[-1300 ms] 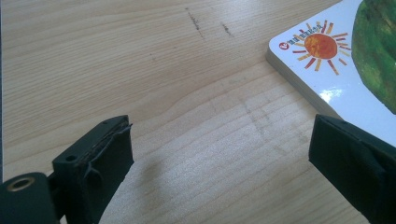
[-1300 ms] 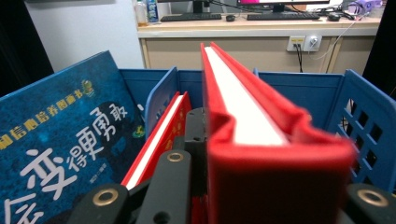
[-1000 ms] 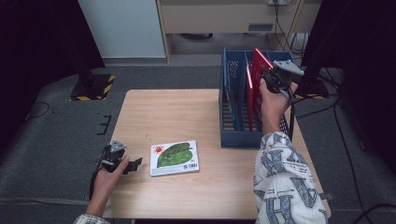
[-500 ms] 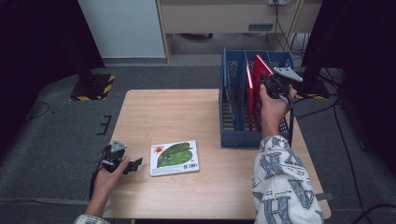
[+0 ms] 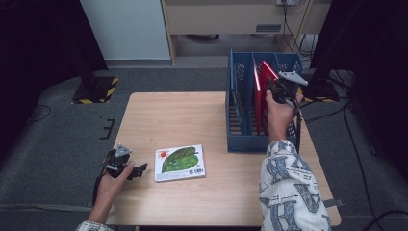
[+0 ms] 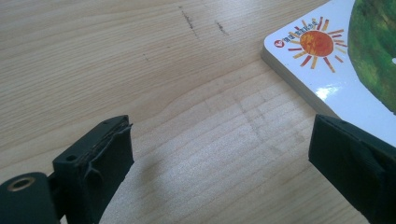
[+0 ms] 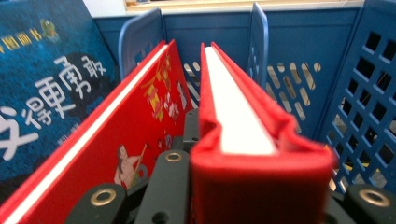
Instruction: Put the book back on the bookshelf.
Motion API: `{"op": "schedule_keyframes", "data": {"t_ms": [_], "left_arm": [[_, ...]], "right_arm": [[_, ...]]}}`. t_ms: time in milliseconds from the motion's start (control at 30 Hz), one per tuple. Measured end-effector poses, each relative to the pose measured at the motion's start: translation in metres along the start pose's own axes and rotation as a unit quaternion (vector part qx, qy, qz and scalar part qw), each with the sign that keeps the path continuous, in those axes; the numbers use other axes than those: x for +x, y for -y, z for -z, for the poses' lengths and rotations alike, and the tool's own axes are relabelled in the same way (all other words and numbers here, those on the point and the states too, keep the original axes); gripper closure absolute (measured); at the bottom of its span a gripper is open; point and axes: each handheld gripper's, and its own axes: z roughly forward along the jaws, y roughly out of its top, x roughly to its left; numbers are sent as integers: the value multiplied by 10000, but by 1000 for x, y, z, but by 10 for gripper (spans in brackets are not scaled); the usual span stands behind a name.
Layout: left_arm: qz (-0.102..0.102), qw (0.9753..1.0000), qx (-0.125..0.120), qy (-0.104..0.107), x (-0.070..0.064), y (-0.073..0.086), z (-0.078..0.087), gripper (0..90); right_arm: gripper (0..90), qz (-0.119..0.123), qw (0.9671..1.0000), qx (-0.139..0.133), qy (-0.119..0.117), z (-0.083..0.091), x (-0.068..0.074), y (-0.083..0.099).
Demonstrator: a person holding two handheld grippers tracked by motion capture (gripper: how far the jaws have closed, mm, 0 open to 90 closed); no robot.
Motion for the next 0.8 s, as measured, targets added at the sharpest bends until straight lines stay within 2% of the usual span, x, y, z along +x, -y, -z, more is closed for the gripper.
{"op": "schedule_keyframes", "data": {"t_ms": [100, 367, 800], "left_arm": [[3, 10000, 2, 2, 0, 0, 0, 56], [7, 10000, -6, -9, -1, 0, 0, 56], [-26, 10000, -1, -17, -1, 0, 1, 56]], "right_arm": [[780, -3, 10000, -8, -11, 2, -1, 1], [780, 48, 9998, 185, 19, 10, -3, 2], [772, 220, 9990, 391, -57, 29, -3, 9]]}}
